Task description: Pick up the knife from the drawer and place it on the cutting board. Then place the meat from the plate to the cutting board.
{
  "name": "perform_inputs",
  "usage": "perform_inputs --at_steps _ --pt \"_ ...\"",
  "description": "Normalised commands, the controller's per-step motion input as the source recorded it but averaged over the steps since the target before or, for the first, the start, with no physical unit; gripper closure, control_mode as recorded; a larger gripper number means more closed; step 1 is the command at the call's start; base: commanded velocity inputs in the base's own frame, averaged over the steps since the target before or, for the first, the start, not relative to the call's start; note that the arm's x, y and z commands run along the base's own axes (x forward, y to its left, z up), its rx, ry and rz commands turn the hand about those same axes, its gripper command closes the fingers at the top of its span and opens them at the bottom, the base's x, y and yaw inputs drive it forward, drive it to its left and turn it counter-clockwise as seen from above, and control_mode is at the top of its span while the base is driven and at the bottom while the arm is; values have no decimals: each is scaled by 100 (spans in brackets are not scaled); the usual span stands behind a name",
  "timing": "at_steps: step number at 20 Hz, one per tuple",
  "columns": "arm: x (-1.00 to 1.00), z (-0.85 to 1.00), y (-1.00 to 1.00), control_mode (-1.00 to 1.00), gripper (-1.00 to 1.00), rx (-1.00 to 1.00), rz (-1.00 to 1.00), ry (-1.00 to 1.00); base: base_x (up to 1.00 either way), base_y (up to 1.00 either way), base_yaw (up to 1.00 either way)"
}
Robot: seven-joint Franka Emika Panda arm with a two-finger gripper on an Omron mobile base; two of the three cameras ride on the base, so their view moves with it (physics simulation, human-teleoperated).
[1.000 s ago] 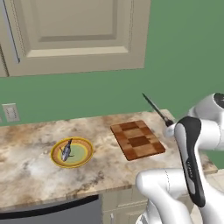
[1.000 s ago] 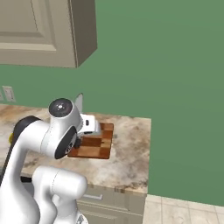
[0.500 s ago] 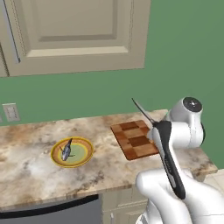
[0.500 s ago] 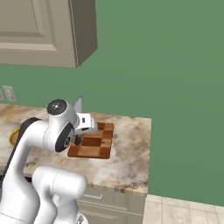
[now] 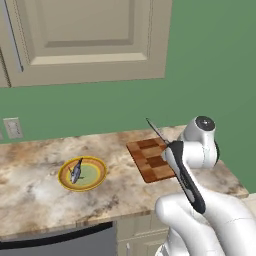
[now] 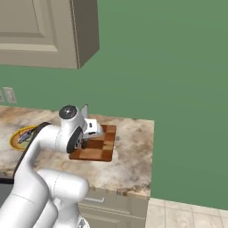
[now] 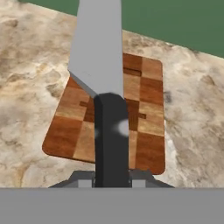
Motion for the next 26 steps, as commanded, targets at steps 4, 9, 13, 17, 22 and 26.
perform_inputs --at_steps 4,9,13,17,22,26 --pt "31 -49 -5 -100 100 0 0 4 0 0 0" --pt "18 -32 -23 -100 100 0 0 5 0 0 0" --pt "21 -25 -26 -100 100 0 0 10 0 0 0" --pt "17 -40 -17 -100 100 0 0 11 0 0 0" --pt "18 -33 -4 -100 100 0 0 1 0 0 0" --pt "31 -21 0 -100 100 0 0 0 0 0 0"
